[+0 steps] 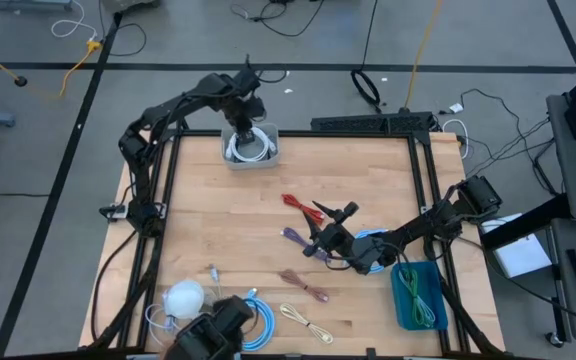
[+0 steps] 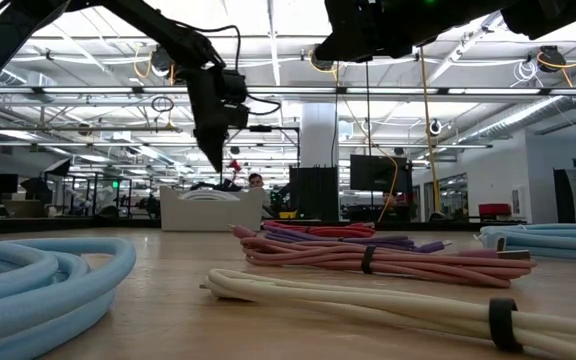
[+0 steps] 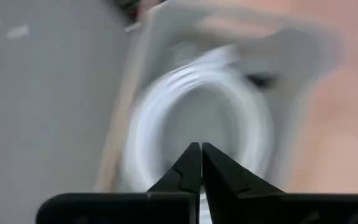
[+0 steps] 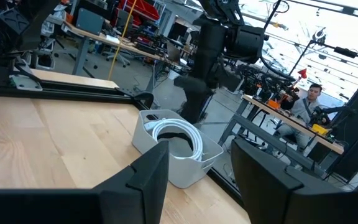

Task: Pick & Place USB Port
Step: Put the orange USB cable into the blue bin

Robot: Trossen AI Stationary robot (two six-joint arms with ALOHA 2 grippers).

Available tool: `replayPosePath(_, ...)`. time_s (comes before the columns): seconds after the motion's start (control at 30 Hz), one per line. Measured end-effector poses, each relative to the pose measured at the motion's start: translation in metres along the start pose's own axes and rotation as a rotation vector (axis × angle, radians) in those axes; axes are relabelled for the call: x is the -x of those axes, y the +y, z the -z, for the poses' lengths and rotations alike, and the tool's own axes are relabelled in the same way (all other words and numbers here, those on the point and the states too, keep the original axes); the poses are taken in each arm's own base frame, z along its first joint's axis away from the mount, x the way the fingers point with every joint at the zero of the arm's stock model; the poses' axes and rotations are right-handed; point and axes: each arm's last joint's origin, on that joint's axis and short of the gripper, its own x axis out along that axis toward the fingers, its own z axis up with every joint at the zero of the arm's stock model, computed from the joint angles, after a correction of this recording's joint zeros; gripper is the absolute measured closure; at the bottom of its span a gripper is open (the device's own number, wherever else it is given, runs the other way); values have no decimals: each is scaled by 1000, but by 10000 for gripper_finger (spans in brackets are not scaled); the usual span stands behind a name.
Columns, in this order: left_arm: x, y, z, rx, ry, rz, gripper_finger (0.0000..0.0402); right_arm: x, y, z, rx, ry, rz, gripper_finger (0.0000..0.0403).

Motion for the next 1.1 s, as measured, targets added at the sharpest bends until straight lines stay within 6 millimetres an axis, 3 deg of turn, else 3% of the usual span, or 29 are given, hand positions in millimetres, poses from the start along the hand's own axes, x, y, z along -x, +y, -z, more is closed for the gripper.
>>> replayPosePath(0.13, -2, -31, -13, -78, -127, 301, 398, 0, 0, 1, 8, 14, 22, 238)
replayPosePath(0.27, -8, -94, -35, -266, -121, 422, 400, -1, -1, 4, 41, 41, 56, 236)
replayPosePath(0.4, -11, -180, -49, -502, -40, 378, 400, 0, -2, 5, 47, 61, 98, 237)
replayPosePath(0.53, 0, -261, -46, -692, -6, 315, 400, 0, -3, 6, 60, 93, 160, 238)
replayPosePath(0.7, 32, -322, -24, -743, -106, 141, 401, 4, -4, 7, 72, 121, 216, 238)
replayPosePath(0.8, 52, -340, 6, -725, -224, 66, 401, 6, -3, 8, 77, 124, 220, 238)
replayPosePath(0.87, 61, -341, 33, -680, -330, 33, 401, 6, -4, 10, 77, 124, 220, 238)
replayPosePath(0.97, 63, -329, 78, -583, -554, 7, 401, 5, -4, 11, 75, 124, 219, 237)
replayPosePath(1.1, 51, -301, 130, -439, -885, 32, 401, -5, -7, 12, 71, 118, 206, 237)
